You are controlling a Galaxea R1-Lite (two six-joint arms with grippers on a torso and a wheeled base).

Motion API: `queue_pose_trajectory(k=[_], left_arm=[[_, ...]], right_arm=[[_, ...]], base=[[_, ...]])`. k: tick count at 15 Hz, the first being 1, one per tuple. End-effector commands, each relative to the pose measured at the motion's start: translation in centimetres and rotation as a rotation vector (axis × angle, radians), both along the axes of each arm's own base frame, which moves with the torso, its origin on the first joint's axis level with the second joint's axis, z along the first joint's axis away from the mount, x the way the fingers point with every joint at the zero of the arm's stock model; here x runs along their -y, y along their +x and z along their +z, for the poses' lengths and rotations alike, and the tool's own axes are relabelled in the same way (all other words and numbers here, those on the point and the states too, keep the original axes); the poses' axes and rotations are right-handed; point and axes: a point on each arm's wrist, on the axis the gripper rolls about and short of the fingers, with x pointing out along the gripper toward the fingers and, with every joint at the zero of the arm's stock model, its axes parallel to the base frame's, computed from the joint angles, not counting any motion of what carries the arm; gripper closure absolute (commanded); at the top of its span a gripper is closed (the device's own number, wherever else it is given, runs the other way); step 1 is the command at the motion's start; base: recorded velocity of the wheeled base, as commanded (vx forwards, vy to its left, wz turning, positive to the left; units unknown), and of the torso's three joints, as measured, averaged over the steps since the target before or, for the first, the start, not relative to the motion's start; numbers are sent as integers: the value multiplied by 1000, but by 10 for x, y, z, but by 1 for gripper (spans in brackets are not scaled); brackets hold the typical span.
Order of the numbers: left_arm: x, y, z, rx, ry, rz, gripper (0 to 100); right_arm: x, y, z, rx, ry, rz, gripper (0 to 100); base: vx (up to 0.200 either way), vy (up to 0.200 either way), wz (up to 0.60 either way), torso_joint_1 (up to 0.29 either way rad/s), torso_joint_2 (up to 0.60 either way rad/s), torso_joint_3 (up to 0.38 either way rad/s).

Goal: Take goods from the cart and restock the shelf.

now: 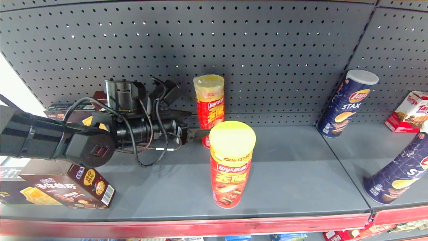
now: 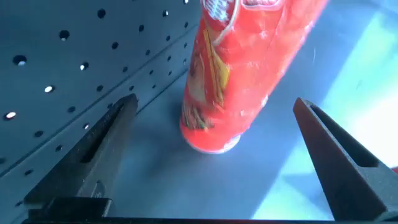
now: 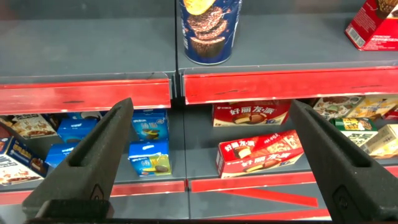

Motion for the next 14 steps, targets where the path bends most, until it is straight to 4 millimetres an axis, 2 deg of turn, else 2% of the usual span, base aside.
queue_pose_trajectory(k=[1,6,13,14], left_arm=[[-2,-3,8,22,15,33,0],[-1,2,14,35,128,161,0],[-2,9,20,59,130,208,0],[-7,11,20,62,139,240,0]], right_arm=[[0,0,0,-1,0,0,0],[0,0,0,-1,0,0,0],[0,0,0,-1,0,0,0],[0,0,0,-1,0,0,0]], base=[[0,0,0,0,0,0],[0,0,0,0,0,0],[0,0,0,0,0,0],[0,0,0,0,0,0]])
